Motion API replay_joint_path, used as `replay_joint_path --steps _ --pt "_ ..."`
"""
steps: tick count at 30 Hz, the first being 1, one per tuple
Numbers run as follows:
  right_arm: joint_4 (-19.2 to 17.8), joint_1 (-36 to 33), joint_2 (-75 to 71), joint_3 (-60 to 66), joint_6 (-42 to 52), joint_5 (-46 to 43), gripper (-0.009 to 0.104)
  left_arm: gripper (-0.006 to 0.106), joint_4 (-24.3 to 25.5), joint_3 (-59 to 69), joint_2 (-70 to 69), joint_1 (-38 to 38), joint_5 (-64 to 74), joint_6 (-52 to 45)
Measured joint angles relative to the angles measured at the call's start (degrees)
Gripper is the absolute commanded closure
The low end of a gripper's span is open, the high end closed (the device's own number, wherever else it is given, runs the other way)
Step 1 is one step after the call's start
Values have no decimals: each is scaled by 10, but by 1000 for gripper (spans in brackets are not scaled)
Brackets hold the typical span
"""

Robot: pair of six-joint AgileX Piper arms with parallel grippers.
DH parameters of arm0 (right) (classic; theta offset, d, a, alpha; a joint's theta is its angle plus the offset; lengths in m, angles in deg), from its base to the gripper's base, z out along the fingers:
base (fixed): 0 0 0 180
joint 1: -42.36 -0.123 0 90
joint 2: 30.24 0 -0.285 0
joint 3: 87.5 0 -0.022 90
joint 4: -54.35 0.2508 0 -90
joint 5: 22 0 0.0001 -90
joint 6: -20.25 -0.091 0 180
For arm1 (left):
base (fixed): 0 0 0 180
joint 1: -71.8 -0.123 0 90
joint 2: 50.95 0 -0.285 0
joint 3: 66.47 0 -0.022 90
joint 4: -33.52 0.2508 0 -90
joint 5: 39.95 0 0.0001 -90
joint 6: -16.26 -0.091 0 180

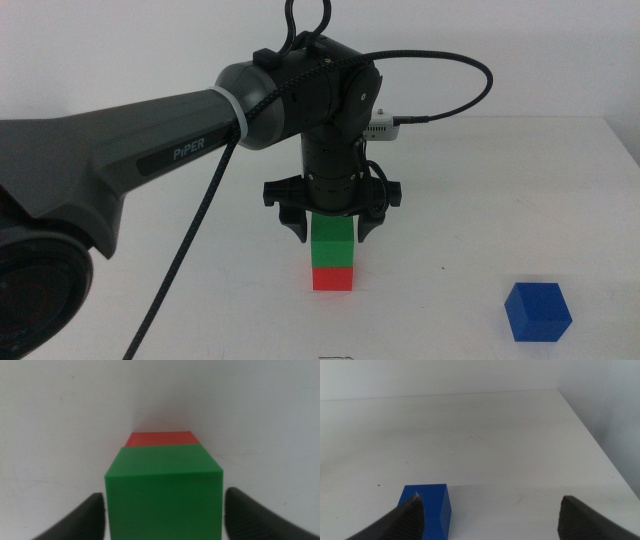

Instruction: Stack red cubes first, then green, then blue cubes in a specific spot.

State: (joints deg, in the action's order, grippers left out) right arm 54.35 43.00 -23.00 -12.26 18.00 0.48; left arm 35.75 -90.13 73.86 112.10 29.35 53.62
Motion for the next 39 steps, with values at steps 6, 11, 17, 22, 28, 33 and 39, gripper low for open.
replay_joint_path --steps 6,11,17,22,28,33,39 --pt "0 0 0 0 0 0 15 7 0 0 -3 0 0 -20" --pt "0 0 0 0 0 0 15 7 0 0 -54 -1 1 -69" --pt "0 0 0 0 0 0 15 7 -2 0 -163 -43 15 -169" --pt "0 0 0 0 0 0 15 7 -8 33 -259 -96 17 -307" --pt "0 0 0 0 0 0 15 7 -122 179 -419 -208 -15 -454" --pt "0 0 0 0 0 0 15 7 -268 302 -530 -283 -86 -587" --pt "0 0 0 0 0 0 15 7 -365 333 -563 -305 -101 -660"
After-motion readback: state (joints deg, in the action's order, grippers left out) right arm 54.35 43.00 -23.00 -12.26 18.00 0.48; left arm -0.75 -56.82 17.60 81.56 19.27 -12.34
